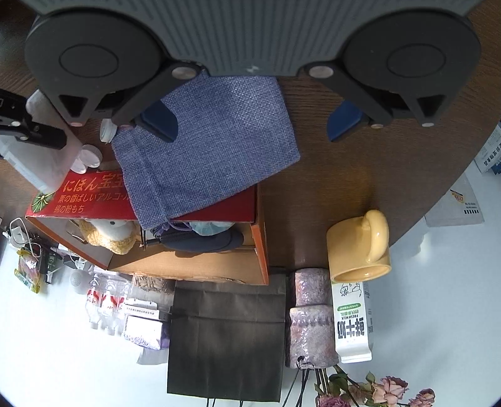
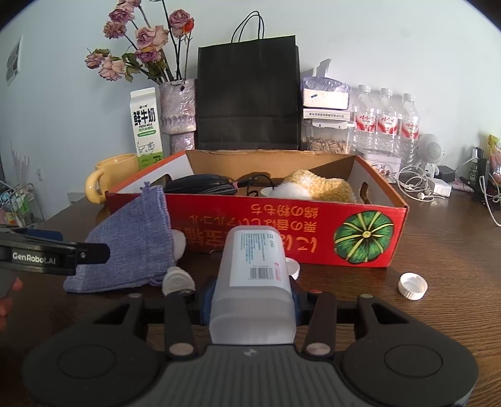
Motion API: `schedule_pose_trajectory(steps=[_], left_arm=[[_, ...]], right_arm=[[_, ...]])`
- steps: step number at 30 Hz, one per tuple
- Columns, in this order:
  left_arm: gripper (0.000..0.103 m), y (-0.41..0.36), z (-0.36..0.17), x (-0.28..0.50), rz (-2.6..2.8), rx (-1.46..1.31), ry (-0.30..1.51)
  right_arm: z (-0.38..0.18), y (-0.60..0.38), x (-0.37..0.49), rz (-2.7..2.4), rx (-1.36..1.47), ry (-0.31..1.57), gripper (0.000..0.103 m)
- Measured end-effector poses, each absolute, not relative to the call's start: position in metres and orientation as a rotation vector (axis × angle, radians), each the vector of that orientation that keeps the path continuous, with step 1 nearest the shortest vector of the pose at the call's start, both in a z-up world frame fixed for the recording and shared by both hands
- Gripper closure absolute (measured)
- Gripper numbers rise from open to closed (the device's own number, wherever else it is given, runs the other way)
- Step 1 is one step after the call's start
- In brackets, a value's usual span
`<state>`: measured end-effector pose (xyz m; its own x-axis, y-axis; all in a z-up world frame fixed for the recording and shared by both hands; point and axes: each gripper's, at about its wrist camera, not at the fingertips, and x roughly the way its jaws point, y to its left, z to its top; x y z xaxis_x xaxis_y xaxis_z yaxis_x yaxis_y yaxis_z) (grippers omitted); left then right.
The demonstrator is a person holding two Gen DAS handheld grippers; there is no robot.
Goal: Organize objects
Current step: 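Grasp the white plastic bottle with the right tool while the left tool grasps the blue pouch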
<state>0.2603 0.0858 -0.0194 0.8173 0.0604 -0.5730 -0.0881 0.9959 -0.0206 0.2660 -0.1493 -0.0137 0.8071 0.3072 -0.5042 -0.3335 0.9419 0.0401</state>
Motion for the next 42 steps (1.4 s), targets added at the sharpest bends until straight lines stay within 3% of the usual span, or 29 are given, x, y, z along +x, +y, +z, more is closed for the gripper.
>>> schedule_pose_trajectory(steps=[11,18,22,30,35,42], left_arm=[[0.000,0.083,-0.030,0.270,0.067,-0.065,0.631],[0.038,0.072,-0.030,0.262,0.035,-0.052,0.602],[0.049,0.069,-0.030,0.255,0.036,-0.071,0.604],[0.084,0.068,-0.026,0.234,0.101,-0.069,0.555],[0.095,0.069,-0.013,0.216,0.089,-0.094,0.497],[0.096,0.063,0.012,0.196,0.039,-0.117,0.422]], right_arm=[[-0.011,-0.171,0.266,0.322,-0.058,0.489,0.060],[-0.011,-0.169,0.264,0.324,-0.068,0.480,0.060],[-0.010,-0.168,0.263,0.322,-0.072,0.475,0.060],[-0.010,-0.168,0.260,0.324,-0.078,0.458,0.060],[-0.009,-0.168,0.257,0.330,-0.080,0.446,0.060],[-0.008,-0.167,0.250,0.350,-0.086,0.425,0.060]])
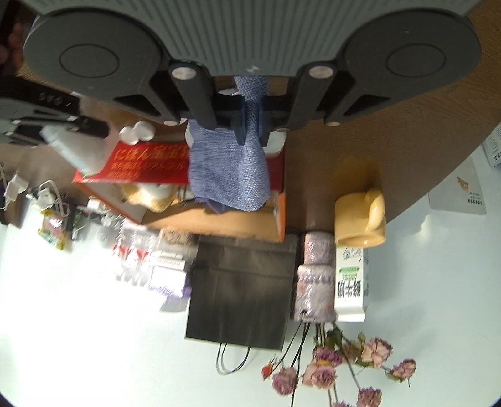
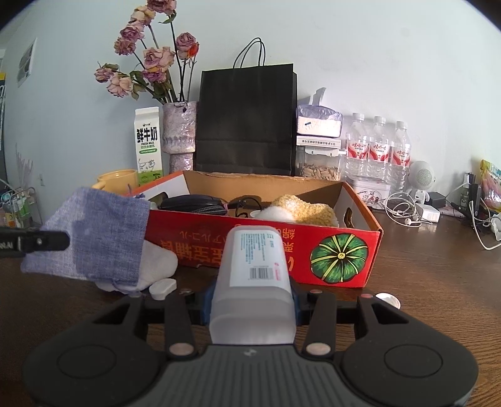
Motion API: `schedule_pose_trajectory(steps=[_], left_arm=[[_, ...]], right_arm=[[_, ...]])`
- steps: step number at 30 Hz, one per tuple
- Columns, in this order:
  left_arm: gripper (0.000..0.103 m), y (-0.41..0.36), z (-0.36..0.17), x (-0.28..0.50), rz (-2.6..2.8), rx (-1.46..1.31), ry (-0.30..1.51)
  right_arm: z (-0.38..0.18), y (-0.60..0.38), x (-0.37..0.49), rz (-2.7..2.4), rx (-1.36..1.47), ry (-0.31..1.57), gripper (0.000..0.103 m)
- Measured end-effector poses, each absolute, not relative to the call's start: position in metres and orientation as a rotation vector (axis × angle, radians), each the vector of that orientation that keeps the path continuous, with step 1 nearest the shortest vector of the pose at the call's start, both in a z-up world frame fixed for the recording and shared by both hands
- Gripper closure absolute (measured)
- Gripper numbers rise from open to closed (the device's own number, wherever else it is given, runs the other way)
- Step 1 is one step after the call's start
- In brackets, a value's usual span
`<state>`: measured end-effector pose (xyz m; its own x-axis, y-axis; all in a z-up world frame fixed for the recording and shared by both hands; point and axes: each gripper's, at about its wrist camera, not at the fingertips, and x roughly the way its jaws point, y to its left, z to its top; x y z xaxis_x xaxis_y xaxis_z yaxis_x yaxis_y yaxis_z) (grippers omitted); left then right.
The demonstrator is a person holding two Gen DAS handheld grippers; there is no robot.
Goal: Organize objects
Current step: 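Grasp the white plastic bottle with the right tool while the left tool grasps the blue pouch, then carry the bottle and pouch into the box and open both tools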
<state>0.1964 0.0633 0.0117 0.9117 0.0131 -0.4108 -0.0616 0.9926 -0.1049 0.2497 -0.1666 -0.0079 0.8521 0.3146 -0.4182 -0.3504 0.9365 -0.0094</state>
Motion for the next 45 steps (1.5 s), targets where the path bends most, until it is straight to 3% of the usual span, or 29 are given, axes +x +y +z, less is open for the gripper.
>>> schedule_pose_trajectory(steps=[20,45], left_arm=[[0.096,0.016,0.075,0.234,-0.101,-0.114,0.262],[0.096,0.046,0.049,0.387,-0.102,-0.219,0.386]], right_arm=[[0.042,-0.157,0.275,0.383,-0.071,0.285,0.060],[0.031,-0.131,0.417,0.377,0.000,0.337,0.060]])
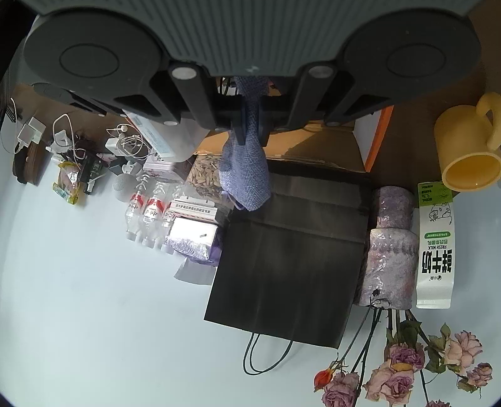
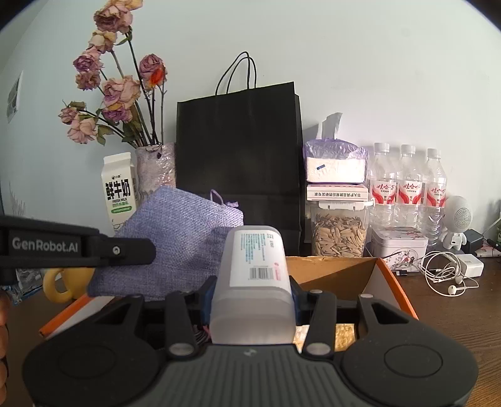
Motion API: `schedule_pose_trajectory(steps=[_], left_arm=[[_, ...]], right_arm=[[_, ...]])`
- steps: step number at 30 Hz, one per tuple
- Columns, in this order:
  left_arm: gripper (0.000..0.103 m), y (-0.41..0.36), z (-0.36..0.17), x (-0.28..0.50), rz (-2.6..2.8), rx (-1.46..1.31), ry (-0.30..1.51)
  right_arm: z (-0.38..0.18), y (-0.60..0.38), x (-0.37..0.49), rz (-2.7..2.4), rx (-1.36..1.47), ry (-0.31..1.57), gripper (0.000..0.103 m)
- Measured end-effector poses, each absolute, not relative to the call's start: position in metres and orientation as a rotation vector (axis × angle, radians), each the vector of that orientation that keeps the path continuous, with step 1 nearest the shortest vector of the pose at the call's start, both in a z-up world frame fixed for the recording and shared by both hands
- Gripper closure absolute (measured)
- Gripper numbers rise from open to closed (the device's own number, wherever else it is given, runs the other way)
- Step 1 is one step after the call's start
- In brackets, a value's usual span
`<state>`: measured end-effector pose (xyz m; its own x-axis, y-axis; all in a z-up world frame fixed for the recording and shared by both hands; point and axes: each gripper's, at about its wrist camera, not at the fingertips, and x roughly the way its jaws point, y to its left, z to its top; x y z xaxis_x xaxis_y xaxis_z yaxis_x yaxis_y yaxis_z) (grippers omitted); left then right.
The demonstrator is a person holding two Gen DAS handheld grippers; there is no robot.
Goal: Organize objects
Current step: 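Carry the bottle and pouch into the box and open both tools, then grasp the white tissue with the left tool while the right tool grasps a white bottle cap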
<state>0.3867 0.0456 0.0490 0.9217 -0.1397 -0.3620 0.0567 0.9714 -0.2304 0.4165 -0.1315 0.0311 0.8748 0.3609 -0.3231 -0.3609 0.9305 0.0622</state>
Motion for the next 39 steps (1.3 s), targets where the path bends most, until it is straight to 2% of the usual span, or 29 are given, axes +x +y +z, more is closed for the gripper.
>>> schedule_pose_trajectory(steps=[5,7,8,9,10,11,12,26,39], left_arm=[[0.095,0.048,0.047,0.394,-0.098,-0.220,0.399],[0.090,0.048,0.045,0.396,-0.088,-0.217,0.412],[0.077,0.047,0.044,0.397,-0.080,-0.211,0.414],[0.053,0.047,0.044,0.397,-0.073,-0.200,0.414],[0.039,0.047,0.044,0.396,-0.062,-0.190,0.409],[0.011,0.046,0.044,0.394,-0.044,-0.182,0.401],[0.000,0.045,0.045,0.393,-0.019,-0.168,0.385],[0.000,0.044,0.047,0.381,0.034,-0.125,0.377],[0.000,0.037,0.056,0.323,0.024,-0.104,0.336]], right_arm=[[0.030,-0.129,0.427,0.382,-0.010,0.352,0.060],[0.029,-0.128,0.430,0.387,-0.022,0.373,0.060],[0.027,-0.128,0.431,0.378,-0.025,0.384,0.059],[0.027,-0.129,0.431,0.366,-0.032,0.389,0.055],[0.026,-0.130,0.431,0.352,-0.038,0.395,0.036],[0.027,-0.132,0.430,0.334,-0.036,0.395,0.023],[0.028,-0.134,0.429,0.316,-0.035,0.389,0.000],[0.033,-0.141,0.415,0.309,-0.067,0.378,0.000],[0.046,-0.164,0.363,0.313,-0.076,0.333,0.000]])
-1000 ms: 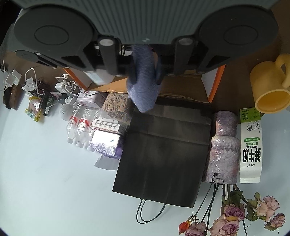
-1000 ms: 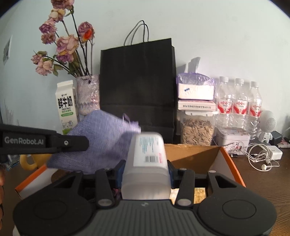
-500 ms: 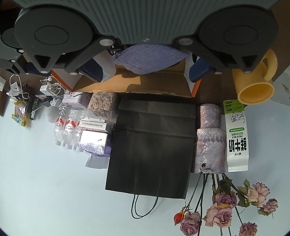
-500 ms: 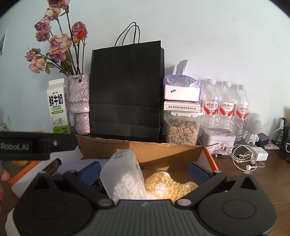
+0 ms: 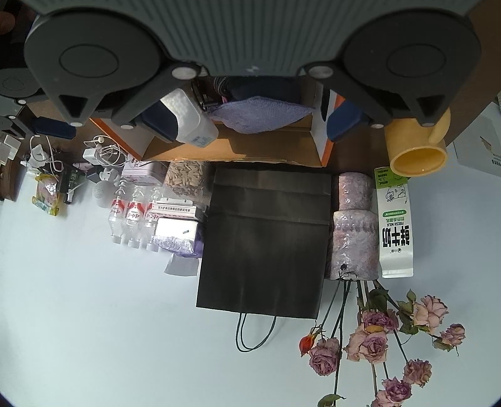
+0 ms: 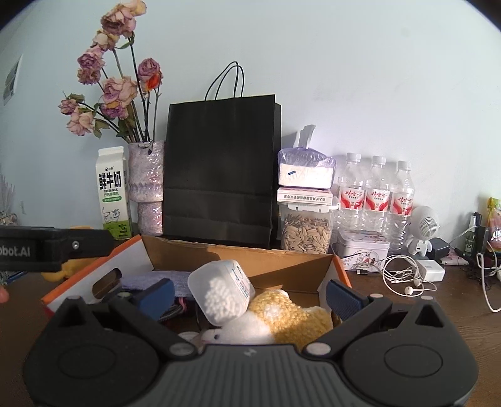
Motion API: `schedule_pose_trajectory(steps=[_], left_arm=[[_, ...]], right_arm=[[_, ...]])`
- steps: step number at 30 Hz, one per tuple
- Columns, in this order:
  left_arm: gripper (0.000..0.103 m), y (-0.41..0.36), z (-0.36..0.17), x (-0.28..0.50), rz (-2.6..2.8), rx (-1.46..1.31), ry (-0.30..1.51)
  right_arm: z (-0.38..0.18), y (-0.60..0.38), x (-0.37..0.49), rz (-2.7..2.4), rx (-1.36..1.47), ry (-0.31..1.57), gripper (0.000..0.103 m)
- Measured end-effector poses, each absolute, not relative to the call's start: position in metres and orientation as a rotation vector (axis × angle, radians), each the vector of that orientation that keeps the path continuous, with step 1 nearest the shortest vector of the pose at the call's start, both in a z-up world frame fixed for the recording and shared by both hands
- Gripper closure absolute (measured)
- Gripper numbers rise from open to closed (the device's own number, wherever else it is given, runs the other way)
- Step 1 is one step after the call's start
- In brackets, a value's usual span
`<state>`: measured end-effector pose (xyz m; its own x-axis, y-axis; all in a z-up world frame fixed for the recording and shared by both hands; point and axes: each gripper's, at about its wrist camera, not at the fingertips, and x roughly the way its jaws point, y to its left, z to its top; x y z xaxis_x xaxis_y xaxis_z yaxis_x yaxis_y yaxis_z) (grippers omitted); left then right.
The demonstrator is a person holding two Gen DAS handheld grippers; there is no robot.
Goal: Organize objects
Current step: 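Grasp the white tissue with the left tool while the right tool grasps a white bottle cap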
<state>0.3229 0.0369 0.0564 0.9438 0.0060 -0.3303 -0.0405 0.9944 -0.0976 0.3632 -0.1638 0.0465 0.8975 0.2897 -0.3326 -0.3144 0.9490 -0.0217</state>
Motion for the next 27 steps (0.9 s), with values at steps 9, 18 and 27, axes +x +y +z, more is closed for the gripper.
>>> schedule_pose_trajectory(steps=[9,18,27], left_arm=[[0.000,0.036,0.043,0.275,0.033,-0.047,0.377],[0.000,0.038,0.007,0.263,0.051,0.020,0.507],[0.000,0.033,-0.017,0.265,0.053,0.098,0.591]], right_arm=[[0.045,-0.205,0.305,0.285,-0.115,0.333,0.000],[0.007,-0.246,0.283,0.247,-0.168,0.483,0.000],[-0.024,-0.271,0.310,0.211,-0.133,0.611,0.010]])
